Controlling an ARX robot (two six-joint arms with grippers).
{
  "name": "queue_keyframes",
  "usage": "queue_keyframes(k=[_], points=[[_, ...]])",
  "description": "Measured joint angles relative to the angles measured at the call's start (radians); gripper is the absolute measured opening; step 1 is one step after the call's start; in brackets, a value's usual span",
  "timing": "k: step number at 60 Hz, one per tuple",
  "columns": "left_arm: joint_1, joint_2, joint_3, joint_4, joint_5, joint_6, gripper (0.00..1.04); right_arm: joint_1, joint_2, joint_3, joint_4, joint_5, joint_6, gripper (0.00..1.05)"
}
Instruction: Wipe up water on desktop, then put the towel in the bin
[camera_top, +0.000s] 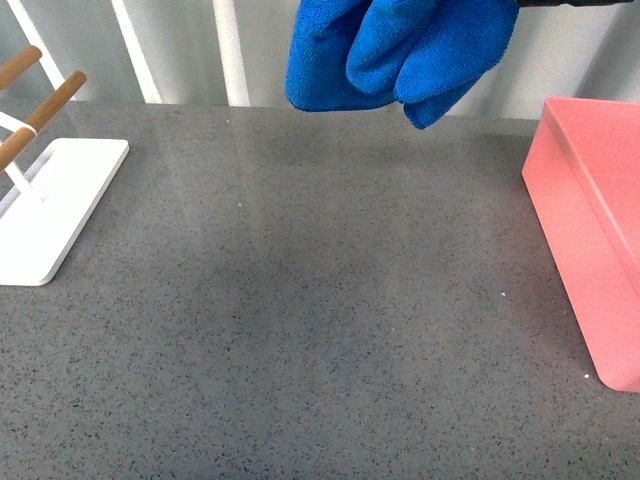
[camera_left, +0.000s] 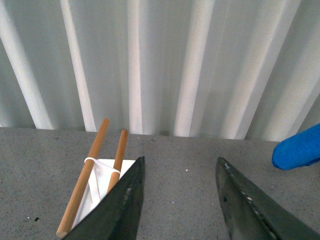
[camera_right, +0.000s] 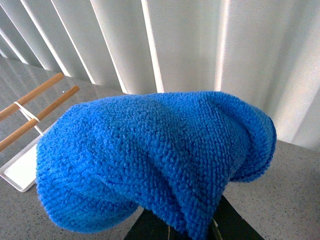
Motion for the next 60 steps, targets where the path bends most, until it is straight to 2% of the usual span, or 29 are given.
queue_keyframes(k=[13, 34, 42, 60], points=[[0.0, -0.113, -0.1, -0.027, -0.002, 0.008, 0.03, -0.001, 0.0, 0.0, -0.008, 0.007, -0.003, 0.04], [0.0, -0.372, -0.196, -0.188, -0.001, 0.013, 0.04, -0.01, -0.009, 0.0, -0.032, 0.005, -0.025, 0.04], [0.0, -0.407, -0.22, -0.174, -0.002, 0.013, 0.04, 0.001, -0.009, -0.001, -0.032, 0.015, -0.025, 0.04], [0.0, -0.579, -0.22, -0.34, -0.002, 0.013, 0.04, 0.014, -0.01, -0.002, -0.031, 0.013, -0.025, 0.04]])
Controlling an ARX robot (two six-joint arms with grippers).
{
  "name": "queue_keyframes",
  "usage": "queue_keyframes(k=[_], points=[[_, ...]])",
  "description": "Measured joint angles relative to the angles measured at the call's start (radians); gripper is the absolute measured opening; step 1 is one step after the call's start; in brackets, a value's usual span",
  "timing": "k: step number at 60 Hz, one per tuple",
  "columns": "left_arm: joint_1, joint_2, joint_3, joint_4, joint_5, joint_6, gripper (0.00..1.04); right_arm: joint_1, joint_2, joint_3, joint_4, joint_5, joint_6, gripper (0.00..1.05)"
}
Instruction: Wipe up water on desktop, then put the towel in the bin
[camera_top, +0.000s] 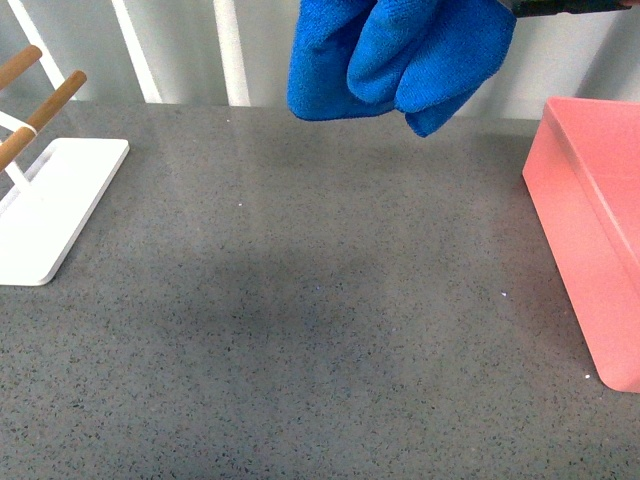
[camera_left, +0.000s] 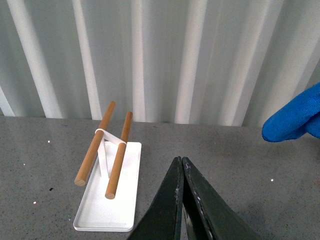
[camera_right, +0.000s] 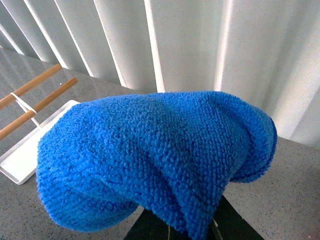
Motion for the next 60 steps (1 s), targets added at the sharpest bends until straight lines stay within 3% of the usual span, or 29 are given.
queue_keyframes(k=[35, 40, 48, 57, 60], points=[[0.0, -0.193, 0.0, -0.19, 0.0, 0.0, 0.04, -0.003, 0.0, -0.001, -0.01, 0.008, 0.001, 0.04], [0.0, -0.32, 0.0, -0.353, 0.0, 0.0, 0.04, 0.0, 0.0, -0.001, -0.018, 0.016, 0.002, 0.04], [0.0, -0.365, 0.0, -0.366, 0.0, 0.0, 0.04, 0.005, -0.001, 0.0, -0.031, 0.031, 0.005, 0.04], [0.0, -0.365, 0.0, -0.369, 0.0, 0.0, 0.04, 0.016, 0.006, 0.021, -0.124, 0.084, 0.04, 0.04], [0.0, -0.365, 0.0, -0.369, 0.0, 0.0, 0.1, 0.019, 0.018, 0.042, -0.173, 0.101, 0.064, 0.04]])
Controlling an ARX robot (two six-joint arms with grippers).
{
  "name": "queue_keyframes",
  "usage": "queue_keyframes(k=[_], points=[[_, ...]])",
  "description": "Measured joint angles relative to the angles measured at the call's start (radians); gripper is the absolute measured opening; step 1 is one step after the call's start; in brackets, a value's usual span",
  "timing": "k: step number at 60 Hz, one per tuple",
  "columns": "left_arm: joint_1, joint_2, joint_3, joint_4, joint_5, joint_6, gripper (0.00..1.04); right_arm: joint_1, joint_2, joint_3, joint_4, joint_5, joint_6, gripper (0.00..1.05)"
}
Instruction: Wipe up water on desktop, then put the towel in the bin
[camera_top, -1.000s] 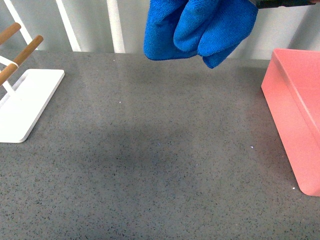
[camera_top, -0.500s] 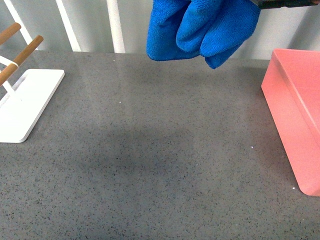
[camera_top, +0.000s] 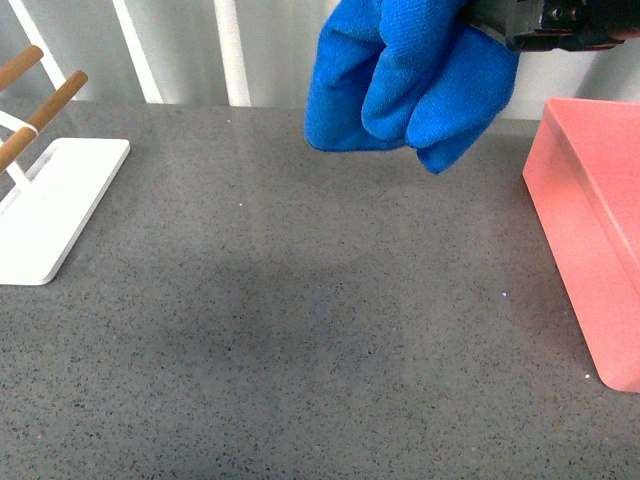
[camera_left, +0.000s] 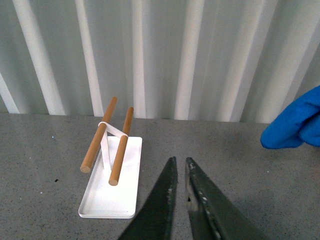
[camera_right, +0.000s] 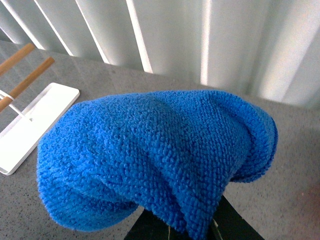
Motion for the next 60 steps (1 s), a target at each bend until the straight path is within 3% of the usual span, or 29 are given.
queue_keyframes(k=[15, 32, 49, 60], points=[[0.0, 0.0, 0.0, 0.0, 0.0, 0.0, 0.53, 0.034, 0.177, 0.098, -0.286, 0.08, 0.151, 0.04], [0.0, 0.0, 0.0, 0.0, 0.0, 0.0, 0.98, 0.071, 0.347, 0.098, -0.268, 0.158, 0.205, 0.04], [0.0, 0.0, 0.0, 0.0, 0.0, 0.002, 0.98, 0.07, 0.46, 0.097, -0.213, 0.198, 0.229, 0.04], [0.0, 0.0, 0.0, 0.0, 0.0, 0.002, 0.98, 0.017, 0.461, 0.126, -0.204, 0.242, 0.193, 0.04]])
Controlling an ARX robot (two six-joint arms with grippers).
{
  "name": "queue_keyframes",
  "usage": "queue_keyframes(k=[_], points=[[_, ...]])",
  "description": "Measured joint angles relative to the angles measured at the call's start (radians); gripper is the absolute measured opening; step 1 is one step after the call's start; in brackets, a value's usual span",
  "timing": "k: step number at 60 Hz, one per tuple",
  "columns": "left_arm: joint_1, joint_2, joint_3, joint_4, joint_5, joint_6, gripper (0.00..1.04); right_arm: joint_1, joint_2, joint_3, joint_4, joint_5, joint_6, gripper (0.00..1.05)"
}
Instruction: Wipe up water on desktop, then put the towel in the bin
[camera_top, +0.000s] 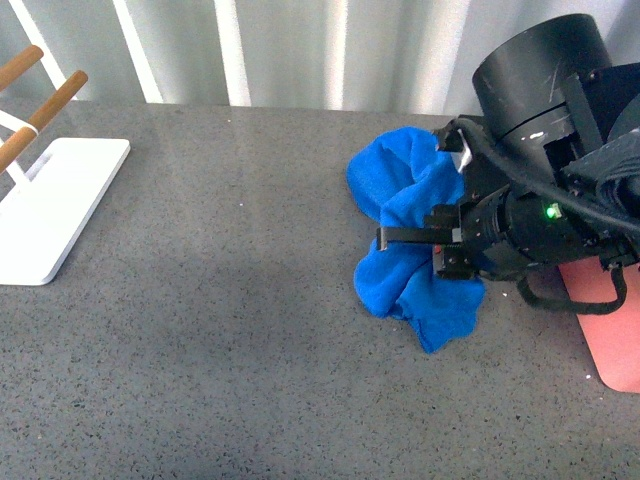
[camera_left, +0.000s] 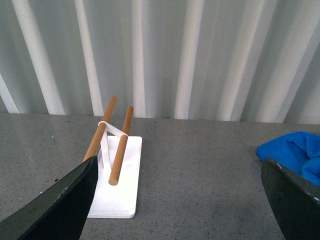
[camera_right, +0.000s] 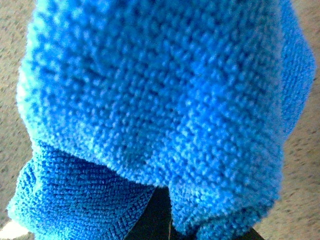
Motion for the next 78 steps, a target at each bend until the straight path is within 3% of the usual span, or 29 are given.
queue_keyframes(k=[11, 28, 50, 61, 78], points=[[0.0, 0.0, 0.0, 0.0, 0.0, 0.0, 0.98, -0.034, 0.045, 0.087, -0.006, 0.055, -0.042, 0.04], [0.0, 0.0, 0.0, 0.0, 0.0, 0.0, 0.98, -0.006, 0.182, 0.264, 0.007, 0.035, -0.077, 0.04], [0.0, 0.0, 0.0, 0.0, 0.0, 0.0, 0.98, 0.075, 0.324, 0.493, 0.003, -0.108, -0.102, 0.04], [0.0, 0.0, 0.0, 0.0, 0.0, 0.0, 0.98, 0.127, 0.306, 0.465, 0.008, -0.188, -0.102, 0.04], [0.0, 0.0, 0.0, -0.001, 0.0, 0.0, 0.98, 0.149, 0.175, 0.209, -0.027, -0.176, -0.192, 0.04]])
